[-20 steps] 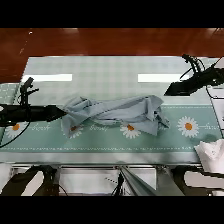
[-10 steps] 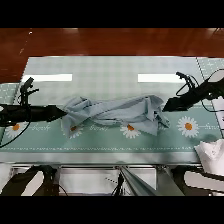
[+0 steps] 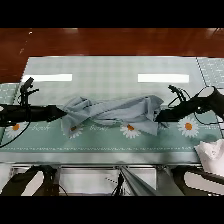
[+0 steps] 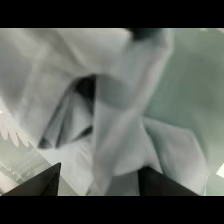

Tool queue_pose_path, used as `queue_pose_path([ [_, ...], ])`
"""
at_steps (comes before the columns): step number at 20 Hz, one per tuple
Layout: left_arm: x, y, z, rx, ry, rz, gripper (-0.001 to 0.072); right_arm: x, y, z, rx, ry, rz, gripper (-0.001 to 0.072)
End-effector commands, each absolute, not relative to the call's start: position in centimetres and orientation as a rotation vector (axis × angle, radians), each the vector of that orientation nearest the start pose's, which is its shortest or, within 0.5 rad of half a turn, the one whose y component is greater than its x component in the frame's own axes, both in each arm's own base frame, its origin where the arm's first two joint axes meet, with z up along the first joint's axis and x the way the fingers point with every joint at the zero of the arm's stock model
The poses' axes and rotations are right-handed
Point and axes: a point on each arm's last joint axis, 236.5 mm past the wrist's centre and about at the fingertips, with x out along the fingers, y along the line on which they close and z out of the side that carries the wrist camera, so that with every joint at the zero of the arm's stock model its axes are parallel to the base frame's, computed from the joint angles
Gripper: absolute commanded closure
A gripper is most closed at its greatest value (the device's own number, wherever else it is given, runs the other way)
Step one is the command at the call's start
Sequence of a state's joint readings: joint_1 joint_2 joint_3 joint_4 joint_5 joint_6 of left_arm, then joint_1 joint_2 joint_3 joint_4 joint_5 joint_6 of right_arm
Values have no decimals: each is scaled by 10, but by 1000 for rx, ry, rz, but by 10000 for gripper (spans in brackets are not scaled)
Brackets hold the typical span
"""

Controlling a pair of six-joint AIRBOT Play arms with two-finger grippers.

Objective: Fold the shirts.

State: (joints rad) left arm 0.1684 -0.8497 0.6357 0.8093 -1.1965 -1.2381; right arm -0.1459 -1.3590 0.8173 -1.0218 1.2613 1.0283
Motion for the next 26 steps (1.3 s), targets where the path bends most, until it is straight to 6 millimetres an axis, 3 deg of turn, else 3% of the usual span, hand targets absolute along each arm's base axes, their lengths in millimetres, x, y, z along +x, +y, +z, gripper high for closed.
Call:
queue_pose_path([
  [1,268,-109,19,-548,1182,-452,685,278,102,-98,255,1535,560,191],
  [2,268,-109,20,-547,1181,-452,685,275,108,-99,227,1542,576,295],
  [4,268,-108,20,-548,1181,-452,686,268,106,-102,165,1570,581,597],
  [5,268,-108,20,-548,1179,-451,685,265,101,-101,151,1587,568,695],
  [7,272,-108,26,-542,1162,-453,686,268,93,-87,143,1567,554,694],
  [9,283,-107,53,-508,1102,-473,686,287,85,-49,130,1450,533,695],
  [11,300,-105,112,-436,967,-501,686,311,75,11,116,1274,496,695],
  [13,316,-101,207,-329,729,-513,686,330,63,99,89,1035,433,695],
  [14,320,-98,265,-268,577,-502,686,334,56,145,72,909,396,696],
  [16,314,-84,373,-145,290,-434,686,329,44,242,47,642,314,696],
  [18,296,-60,452,-108,90,-308,686,311,36,328,35,402,242,696],
  [20,273,-35,501,-68,-34,-179,686,286,33,389,42,234,198,697],
  [22,255,-25,525,-23,-96,-121,686,264,36,423,54,151,185,697],
  [24,238,-26,545,-6,-151,-116,686,249,41,441,85,125,189,697],
  [26,223,-29,559,7,-193,-117,686,239,46,434,96,180,202,696],
])
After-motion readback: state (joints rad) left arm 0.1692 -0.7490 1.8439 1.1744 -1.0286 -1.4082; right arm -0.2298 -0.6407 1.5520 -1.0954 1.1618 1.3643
